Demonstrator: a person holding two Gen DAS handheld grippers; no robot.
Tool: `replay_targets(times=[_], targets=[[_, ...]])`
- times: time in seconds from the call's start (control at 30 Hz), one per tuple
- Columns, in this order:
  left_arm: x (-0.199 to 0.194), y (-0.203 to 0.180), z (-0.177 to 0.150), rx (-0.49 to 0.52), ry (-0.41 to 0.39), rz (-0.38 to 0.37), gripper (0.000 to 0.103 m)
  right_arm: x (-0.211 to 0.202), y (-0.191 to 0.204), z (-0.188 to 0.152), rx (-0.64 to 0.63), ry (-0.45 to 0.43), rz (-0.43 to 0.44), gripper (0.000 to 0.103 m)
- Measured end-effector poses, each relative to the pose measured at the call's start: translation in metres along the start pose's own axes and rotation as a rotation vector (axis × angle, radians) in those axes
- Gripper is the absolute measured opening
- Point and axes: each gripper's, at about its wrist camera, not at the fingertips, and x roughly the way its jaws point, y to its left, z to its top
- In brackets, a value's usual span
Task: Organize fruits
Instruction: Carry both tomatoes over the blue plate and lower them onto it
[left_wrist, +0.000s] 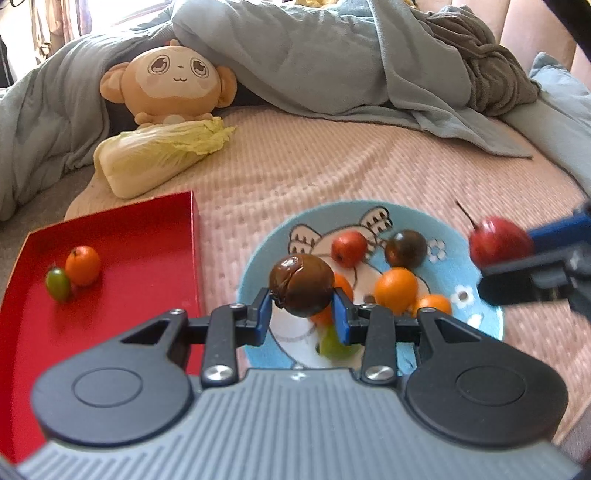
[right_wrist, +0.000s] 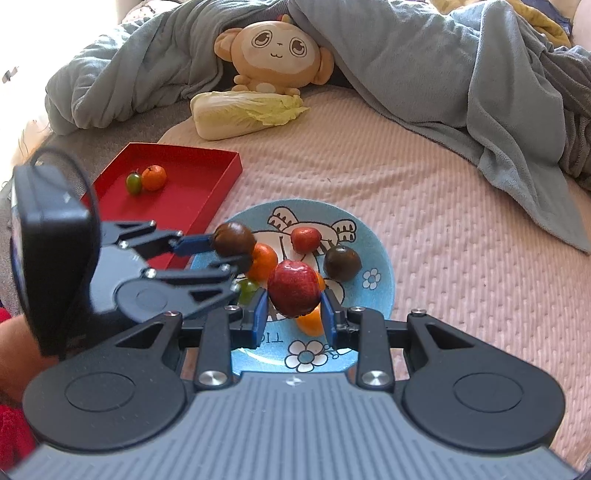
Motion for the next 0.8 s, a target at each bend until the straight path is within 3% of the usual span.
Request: replay_targets(times=[0.43,0.47,0.57,0.8], targets=[[0.016,0.001,0.014,-0.005,0.002,0.02,0.039,0.01,0.003,0.005,-0.008,0.023,0.012,0.035],[0.015,0.0,0.013,-0.004,0.001,0.019,0.041,0.011,0.003,0.005,-0.008,0.024,0.011,0.035],[0.011,-0.001,0.013,0.0,-0.019,0.033,0.063,0.012,0.003,0.005,-0.007,0.026,0.011,0.035],[-0.001,0.002,0.013,-0.01,-0.035,0.028,0.065,0.017,0.0,0.004,-0.004,0.039,-0.001,0.036]])
